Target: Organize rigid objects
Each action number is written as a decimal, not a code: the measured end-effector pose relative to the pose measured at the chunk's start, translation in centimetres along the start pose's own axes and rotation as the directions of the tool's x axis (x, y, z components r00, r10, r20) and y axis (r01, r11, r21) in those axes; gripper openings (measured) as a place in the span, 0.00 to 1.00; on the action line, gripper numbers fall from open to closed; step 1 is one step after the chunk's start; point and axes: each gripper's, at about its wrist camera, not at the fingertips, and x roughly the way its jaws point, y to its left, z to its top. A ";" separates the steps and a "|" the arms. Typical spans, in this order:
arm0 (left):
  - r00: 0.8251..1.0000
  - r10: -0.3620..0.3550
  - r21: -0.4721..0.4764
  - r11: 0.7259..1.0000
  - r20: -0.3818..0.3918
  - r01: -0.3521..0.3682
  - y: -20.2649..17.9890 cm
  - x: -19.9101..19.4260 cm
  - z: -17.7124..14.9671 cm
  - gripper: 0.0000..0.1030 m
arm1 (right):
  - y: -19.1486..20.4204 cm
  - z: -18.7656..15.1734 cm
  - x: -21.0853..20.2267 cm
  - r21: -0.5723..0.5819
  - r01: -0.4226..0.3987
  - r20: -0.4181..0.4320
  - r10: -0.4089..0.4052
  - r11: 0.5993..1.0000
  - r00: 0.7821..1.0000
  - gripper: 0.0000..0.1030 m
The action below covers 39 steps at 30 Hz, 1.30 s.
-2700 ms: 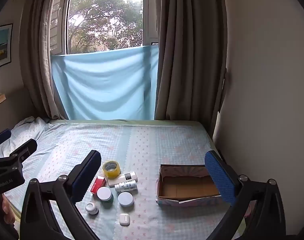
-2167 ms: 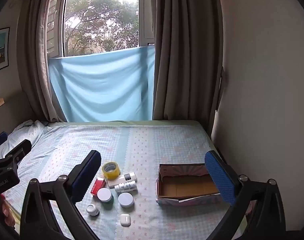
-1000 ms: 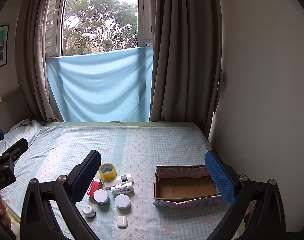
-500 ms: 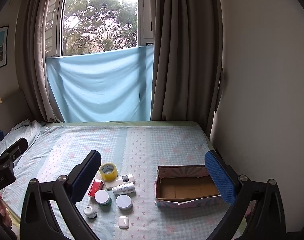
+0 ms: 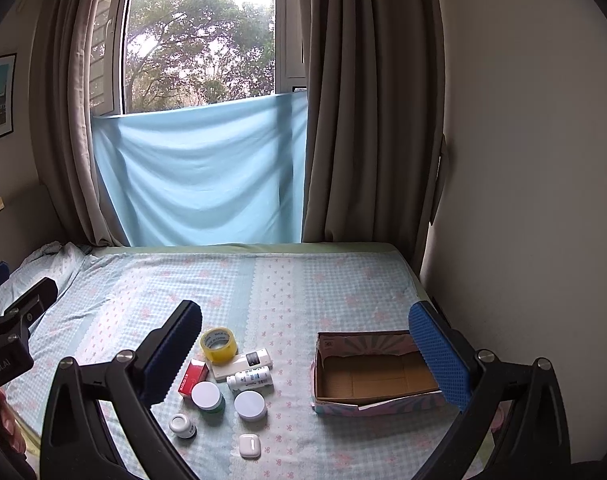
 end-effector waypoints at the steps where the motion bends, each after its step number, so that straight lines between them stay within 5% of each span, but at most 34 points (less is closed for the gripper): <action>1: 1.000 -0.002 0.000 1.000 -0.001 0.002 0.0 0.0 0.0 1.00 | 0.0 0.0 0.0 0.000 0.000 0.000 0.000 1.000 1.000 1.00; 14: 1.000 -0.012 -0.006 1.000 -0.025 0.012 0.5 1.0 0.1 1.00 | 0.9 0.3 0.8 -0.006 0.000 -0.007 0.000 1.000 1.000 1.00; 23: 0.986 -0.016 -0.063 0.998 -0.167 0.005 2.8 5.5 -0.8 1.00 | 2.7 0.8 5.0 -0.037 -0.046 -0.098 0.042 0.998 0.994 1.00; 30: 0.936 -0.032 -0.092 0.996 -0.352 -0.001 5.1 12.5 -3.6 1.00 | 4.7 -0.5 11.6 0.005 -0.149 -0.250 0.145 0.989 0.957 1.00; 39: 0.825 -0.039 -0.077 0.997 -0.564 -0.006 5.7 23.2 -10.0 1.00 | 8.0 -3.9 22.4 -0.055 -0.213 -0.405 0.173 0.976 0.898 1.00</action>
